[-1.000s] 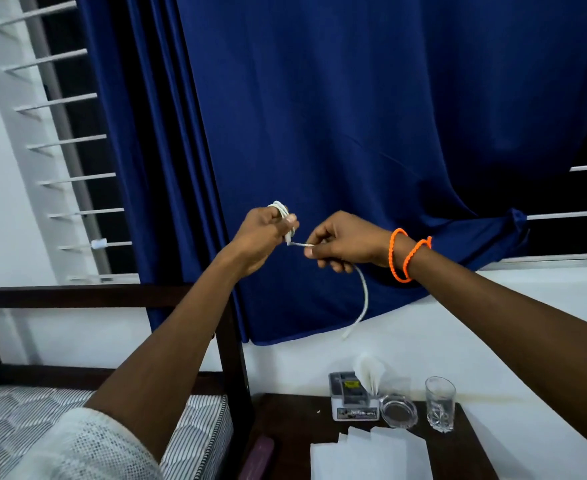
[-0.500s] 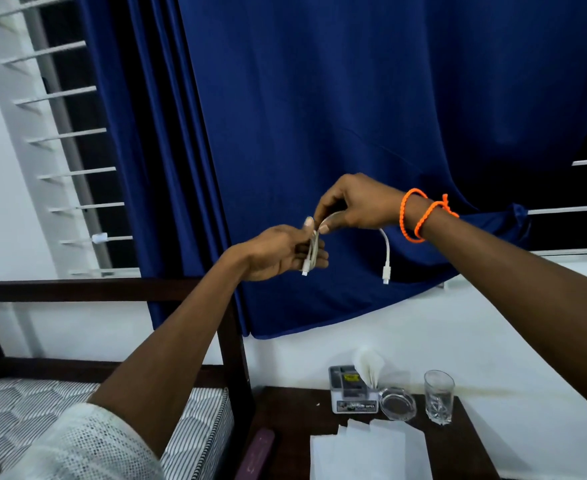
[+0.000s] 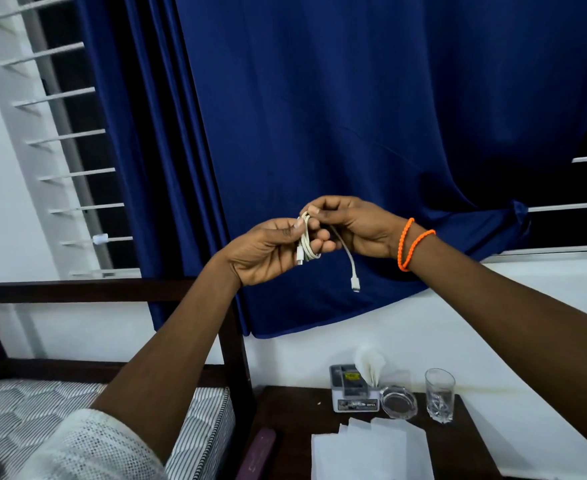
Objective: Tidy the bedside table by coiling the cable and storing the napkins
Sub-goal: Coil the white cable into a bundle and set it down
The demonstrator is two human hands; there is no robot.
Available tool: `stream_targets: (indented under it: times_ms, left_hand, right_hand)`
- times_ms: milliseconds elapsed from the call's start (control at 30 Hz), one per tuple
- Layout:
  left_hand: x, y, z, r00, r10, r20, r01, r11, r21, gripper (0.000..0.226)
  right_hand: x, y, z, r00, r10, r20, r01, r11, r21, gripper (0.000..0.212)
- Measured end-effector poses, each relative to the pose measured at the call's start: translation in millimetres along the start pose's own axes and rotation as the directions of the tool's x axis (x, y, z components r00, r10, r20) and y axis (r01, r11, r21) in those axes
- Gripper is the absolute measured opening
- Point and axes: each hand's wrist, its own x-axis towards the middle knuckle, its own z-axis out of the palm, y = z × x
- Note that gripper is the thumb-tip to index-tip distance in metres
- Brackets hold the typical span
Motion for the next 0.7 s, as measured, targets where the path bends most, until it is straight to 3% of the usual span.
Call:
stream_targets:
  times_ms: [167, 400, 533, 700]
  left_hand:
    - [-4, -5, -8, 0.999, 0.014, -0.035, -0.014, 1.000, 0.011, 0.029]
    - [-2, -6, -16, 0.944, 0.079, -0.321, -0.027, 0.987, 0.161, 0.035]
    - [7, -9, -11, 0.864, 0.104, -0.493, 0.049, 0.957, 0.287, 0.035]
    - [12, -13, -11, 0.778, 0.186, -0.600, 0.101, 0.906, 0.412, 0.018]
  right_hand:
    - [3, 3, 4, 0.999, 0.001, -0.048, 0.005, 0.994, 0.113, 0.012]
    - [7, 4, -2, 0.977, -0.058, -0.203, 0.047, 0.997, -0.060, 0.016]
    - [9, 6, -4, 0.962, -0.104, -0.253, 0.052, 0.978, -0.203, 0.016]
    - [9, 7, -1, 0.962, -0.051, -0.269, -0.004, 0.980, -0.199, 0.019]
